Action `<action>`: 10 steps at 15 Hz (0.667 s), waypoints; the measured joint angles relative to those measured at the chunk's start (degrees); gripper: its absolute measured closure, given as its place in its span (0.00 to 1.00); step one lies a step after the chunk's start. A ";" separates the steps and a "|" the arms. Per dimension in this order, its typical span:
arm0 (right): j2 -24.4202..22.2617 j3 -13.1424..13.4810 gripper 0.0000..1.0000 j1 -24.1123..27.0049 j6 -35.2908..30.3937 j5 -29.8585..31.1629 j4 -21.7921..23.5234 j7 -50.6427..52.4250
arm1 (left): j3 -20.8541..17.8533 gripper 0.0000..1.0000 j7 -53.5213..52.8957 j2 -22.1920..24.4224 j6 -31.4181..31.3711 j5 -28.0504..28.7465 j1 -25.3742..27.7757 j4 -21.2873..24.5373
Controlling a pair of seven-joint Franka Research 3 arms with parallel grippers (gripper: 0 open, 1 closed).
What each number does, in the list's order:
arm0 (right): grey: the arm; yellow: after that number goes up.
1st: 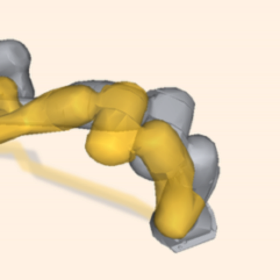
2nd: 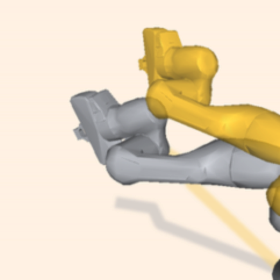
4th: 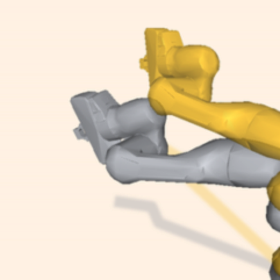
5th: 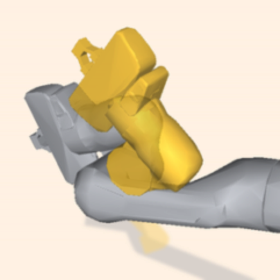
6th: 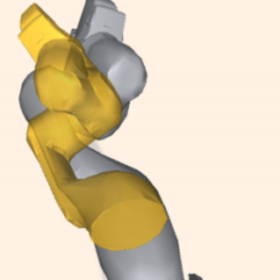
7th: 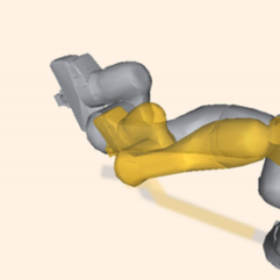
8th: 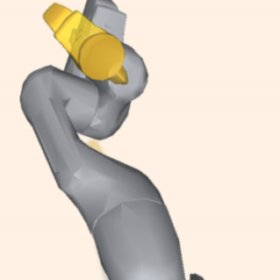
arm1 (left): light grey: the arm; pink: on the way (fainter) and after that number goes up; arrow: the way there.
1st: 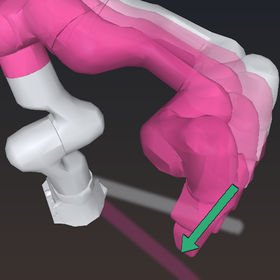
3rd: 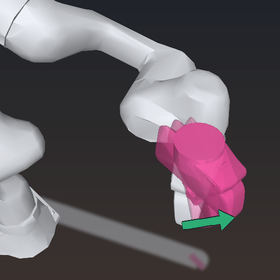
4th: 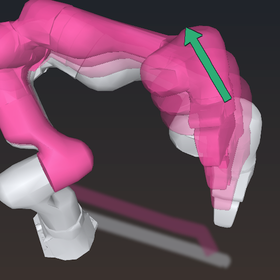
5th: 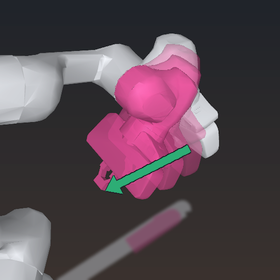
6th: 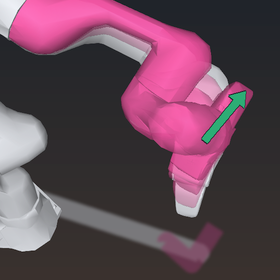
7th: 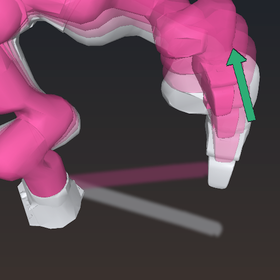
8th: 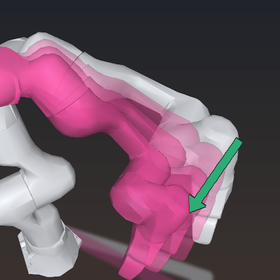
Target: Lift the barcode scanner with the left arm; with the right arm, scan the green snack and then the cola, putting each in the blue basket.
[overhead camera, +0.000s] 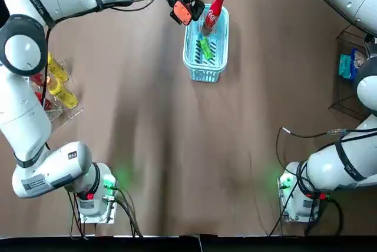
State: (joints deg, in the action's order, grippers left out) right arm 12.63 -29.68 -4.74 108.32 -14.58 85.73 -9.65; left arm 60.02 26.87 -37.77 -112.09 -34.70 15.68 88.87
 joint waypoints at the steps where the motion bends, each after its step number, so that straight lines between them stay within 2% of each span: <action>1: 0.00 0.00 0.68 0.00 0.00 -0.03 0.00 0.00 | -1.12 0.94 -1.28 -0.19 -0.04 0.00 -1.00 0.00; 10: 0.07 0.08 0.68 0.00 -0.02 -0.07 0.00 -0.07 | -2.13 0.94 -5.19 -0.66 -0.15 0.00 -1.84 -0.33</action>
State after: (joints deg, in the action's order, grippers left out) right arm 12.69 -29.60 -4.74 108.30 -14.65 85.73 -9.72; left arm 57.89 21.68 -38.43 -112.24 -34.70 13.85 88.54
